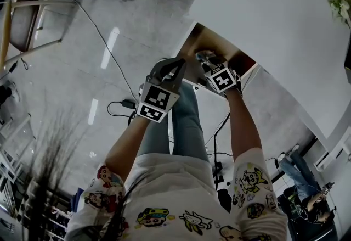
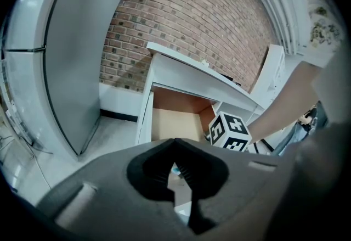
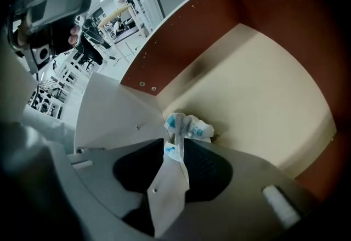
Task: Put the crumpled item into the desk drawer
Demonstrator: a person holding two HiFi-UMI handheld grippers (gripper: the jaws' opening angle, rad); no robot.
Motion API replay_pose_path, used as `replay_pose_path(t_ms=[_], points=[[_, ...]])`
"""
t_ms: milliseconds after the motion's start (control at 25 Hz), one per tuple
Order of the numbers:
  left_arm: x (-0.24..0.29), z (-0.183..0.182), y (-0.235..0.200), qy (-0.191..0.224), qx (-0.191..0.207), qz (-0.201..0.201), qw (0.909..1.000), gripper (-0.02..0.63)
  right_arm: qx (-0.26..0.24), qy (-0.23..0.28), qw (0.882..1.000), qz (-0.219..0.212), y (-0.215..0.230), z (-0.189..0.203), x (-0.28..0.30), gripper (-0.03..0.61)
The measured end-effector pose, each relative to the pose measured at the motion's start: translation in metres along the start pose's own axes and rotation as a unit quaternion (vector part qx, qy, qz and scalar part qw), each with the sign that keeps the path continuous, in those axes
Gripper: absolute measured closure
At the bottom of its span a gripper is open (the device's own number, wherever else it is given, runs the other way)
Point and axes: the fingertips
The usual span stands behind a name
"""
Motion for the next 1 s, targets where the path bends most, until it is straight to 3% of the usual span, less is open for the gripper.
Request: replay_pose_path(t_ms=[480, 1000], points=[[-0.038, -0.036, 0.01, 0.031, 0.008, -0.018, 0.9993, 0.614, 0.006, 0.037, 0.999, 0.014, -0.012, -0.003, -0.059, 0.448], [-0.111, -0.105, 0.04, 0.061, 0.057, -0.029, 0.9961, 0.614, 0.031, 0.171, 0.984, 0.032, -0.031, -0.025, -0.202, 0.451]])
Point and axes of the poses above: the fingertips, and each gripper's own axes: x forward along the fingers, y to its right, z out of its underside, and after that the axes turned 13 degrees about -y, right-handed
